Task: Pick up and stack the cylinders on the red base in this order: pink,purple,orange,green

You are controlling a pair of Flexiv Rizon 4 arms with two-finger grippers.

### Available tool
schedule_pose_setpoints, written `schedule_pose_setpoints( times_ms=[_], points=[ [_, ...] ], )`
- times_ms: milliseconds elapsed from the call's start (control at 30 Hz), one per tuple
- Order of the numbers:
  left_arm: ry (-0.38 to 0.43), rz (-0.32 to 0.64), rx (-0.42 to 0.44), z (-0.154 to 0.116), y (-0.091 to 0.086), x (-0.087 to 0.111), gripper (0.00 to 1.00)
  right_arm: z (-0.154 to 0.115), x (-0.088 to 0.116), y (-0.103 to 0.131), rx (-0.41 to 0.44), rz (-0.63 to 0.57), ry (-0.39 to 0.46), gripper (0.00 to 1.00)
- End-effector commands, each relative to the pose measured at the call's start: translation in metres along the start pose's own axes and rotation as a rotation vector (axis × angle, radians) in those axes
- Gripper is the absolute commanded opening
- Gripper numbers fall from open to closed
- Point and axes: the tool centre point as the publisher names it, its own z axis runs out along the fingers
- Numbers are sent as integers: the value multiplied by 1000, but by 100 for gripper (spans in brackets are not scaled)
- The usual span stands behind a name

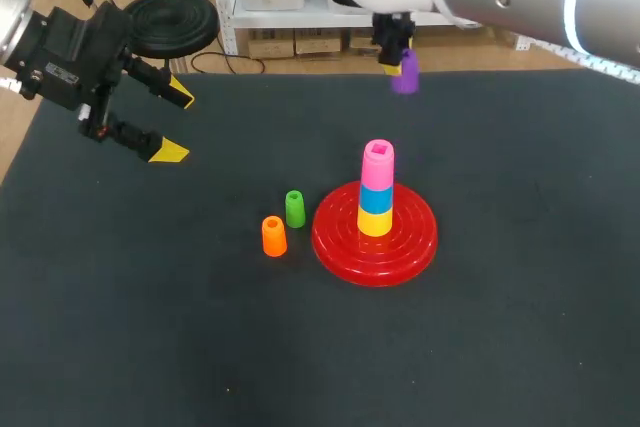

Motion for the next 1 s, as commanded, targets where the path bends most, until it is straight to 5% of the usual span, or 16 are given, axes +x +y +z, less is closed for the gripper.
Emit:
schedule_pose_setpoints(
  times_ms=[33, 1000],
  points=[
    [0, 1, -3, 0, -1, 0, 100, -17, -9, 6, 24, 4, 24, 0],
    [0, 1, -3, 0, -1, 0, 100, -78, 14, 64, 47, -8, -115, 0]
  ],
)
